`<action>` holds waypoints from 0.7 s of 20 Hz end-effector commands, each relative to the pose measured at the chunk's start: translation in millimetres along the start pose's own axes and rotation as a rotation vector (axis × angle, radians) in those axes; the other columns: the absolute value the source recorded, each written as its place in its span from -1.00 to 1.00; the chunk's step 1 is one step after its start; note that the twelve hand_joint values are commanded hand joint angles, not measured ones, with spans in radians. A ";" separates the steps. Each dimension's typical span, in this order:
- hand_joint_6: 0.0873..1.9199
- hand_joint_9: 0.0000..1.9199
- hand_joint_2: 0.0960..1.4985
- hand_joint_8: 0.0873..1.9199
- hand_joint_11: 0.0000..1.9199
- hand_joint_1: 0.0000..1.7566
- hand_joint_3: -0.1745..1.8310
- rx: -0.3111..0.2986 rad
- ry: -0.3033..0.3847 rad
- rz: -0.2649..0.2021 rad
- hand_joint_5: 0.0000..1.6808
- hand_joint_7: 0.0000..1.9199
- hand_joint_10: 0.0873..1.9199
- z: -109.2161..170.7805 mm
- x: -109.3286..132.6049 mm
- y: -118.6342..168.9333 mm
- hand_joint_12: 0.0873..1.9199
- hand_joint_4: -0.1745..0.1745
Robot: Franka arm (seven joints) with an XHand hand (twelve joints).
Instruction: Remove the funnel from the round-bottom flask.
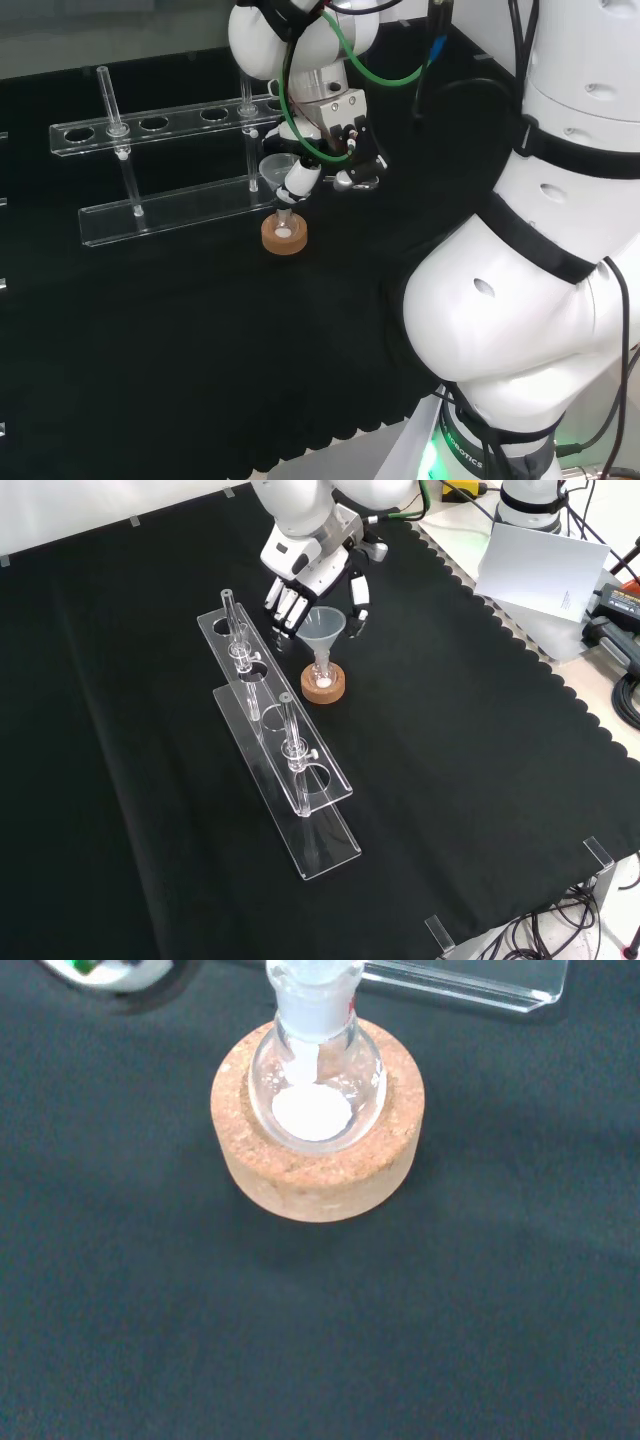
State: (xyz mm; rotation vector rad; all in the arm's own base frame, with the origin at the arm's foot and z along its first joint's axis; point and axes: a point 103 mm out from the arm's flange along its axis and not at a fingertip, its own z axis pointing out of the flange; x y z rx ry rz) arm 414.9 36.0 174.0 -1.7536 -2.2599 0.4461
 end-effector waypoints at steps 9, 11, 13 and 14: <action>-0.96 -0.20 -0.14 -0.33 -0.56 -0.08 -0.27 -0.037 -0.049 0.004 -0.34 -0.51 -0.50 -13.2 -0.2 -2.8 0.34 -0.25; -0.71 -0.09 -0.13 -0.36 -0.51 -0.06 -0.27 -0.054 -0.063 0.007 -0.10 -0.33 -0.56 -18.7 -0.6 -5.2 0.32 -0.07; -0.51 0.00 -0.12 -0.37 -0.46 -0.05 -0.26 -0.076 -0.070 0.008 0.02 -0.22 -0.60 -23.2 -1.3 -7.8 0.30 0.06; -0.45 0.02 -0.12 -0.37 -0.44 -0.04 -0.26 -0.081 -0.073 0.008 0.04 -0.19 -0.61 -24.9 -1.6 -8.8 0.30 0.10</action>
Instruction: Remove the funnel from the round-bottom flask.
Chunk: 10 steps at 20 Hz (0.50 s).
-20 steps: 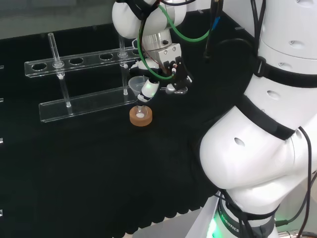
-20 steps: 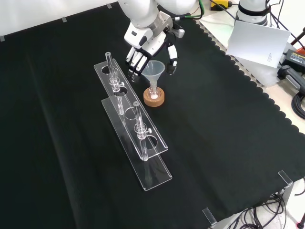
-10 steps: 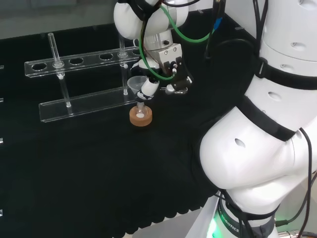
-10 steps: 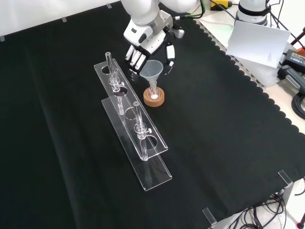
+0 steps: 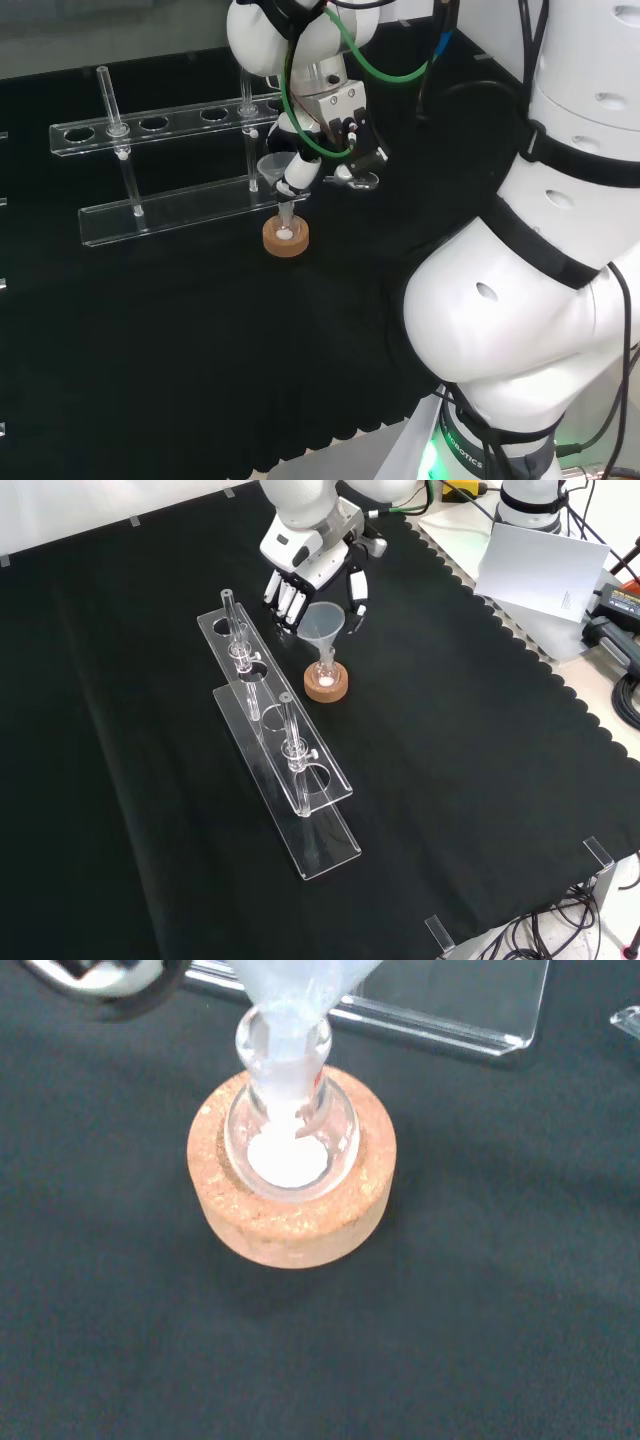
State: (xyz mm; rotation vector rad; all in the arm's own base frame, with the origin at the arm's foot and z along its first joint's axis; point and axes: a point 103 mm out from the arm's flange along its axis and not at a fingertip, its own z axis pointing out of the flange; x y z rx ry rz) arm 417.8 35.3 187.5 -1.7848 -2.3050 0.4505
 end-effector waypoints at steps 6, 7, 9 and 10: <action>-0.37 0.07 -0.12 -0.36 -0.40 -0.04 -0.25 -0.080 -0.040 0.004 0.07 -0.14 -0.63 -24.4 0.7 -14.4 0.28 0.12; -0.36 0.07 -0.12 -0.36 -0.39 -0.04 -0.24 -0.080 -0.041 0.004 0.07 -0.14 -0.63 -26.0 0.8 -15.2 0.28 0.12; -0.35 0.07 -0.12 -0.36 -0.39 -0.04 -0.24 -0.085 -0.046 0.001 0.07 -0.14 -0.63 -28.9 0.0 -16.9 0.27 0.12; -0.34 0.07 -0.12 -0.36 -0.39 -0.04 -0.24 -0.096 -0.058 0.001 0.07 -0.14 -0.63 -36.6 1.8 -21.3 0.27 0.12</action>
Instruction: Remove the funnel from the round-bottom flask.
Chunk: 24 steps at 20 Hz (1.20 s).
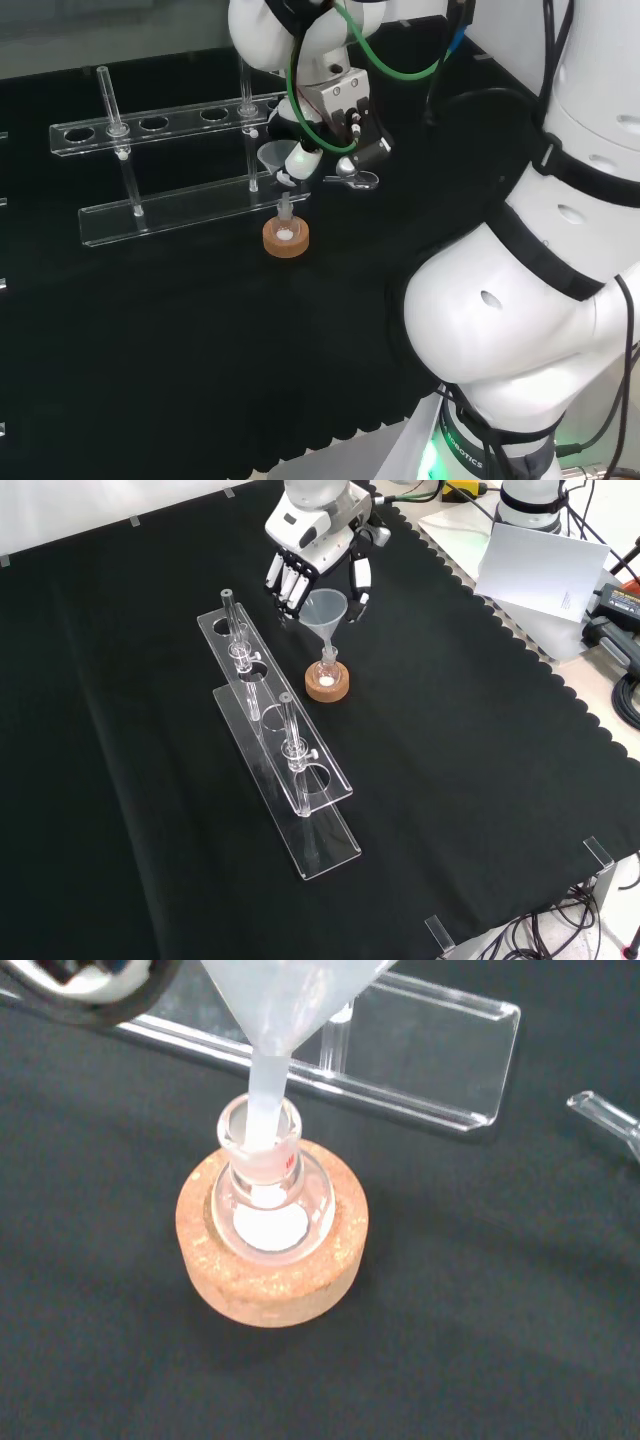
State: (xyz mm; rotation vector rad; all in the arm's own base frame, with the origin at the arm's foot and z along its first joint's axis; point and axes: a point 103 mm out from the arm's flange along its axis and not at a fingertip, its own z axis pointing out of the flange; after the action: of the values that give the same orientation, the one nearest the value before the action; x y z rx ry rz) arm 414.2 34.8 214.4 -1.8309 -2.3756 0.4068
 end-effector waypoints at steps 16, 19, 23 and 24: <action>-0.32 0.06 -0.12 -0.35 -0.39 -0.04 -0.24 -0.092 -0.065 0.059 0.10 -0.16 -0.64 -81.2 -19.7 -27.0 0.27 0.16; -0.32 0.06 -0.12 -0.35 -0.39 -0.04 -0.24 -0.103 -0.066 0.067 0.10 -0.17 -0.64 -88.3 -25.6 -25.6 0.27 0.16; -0.32 0.06 -0.12 -0.35 -0.39 -0.04 -0.23 -0.124 -0.073 0.076 0.10 -0.17 -0.64 -99.7 -34.8 -20.4 0.27 0.16; -0.32 0.06 -0.12 -0.35 -0.39 -0.04 -0.23 -0.128 -0.074 0.077 0.10 -0.17 -0.64 -101.6 -37.0 -18.6 0.27 0.16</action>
State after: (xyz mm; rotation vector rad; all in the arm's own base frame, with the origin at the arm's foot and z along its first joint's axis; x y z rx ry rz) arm 424.4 15.4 312.8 -1.9852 -2.4342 0.3580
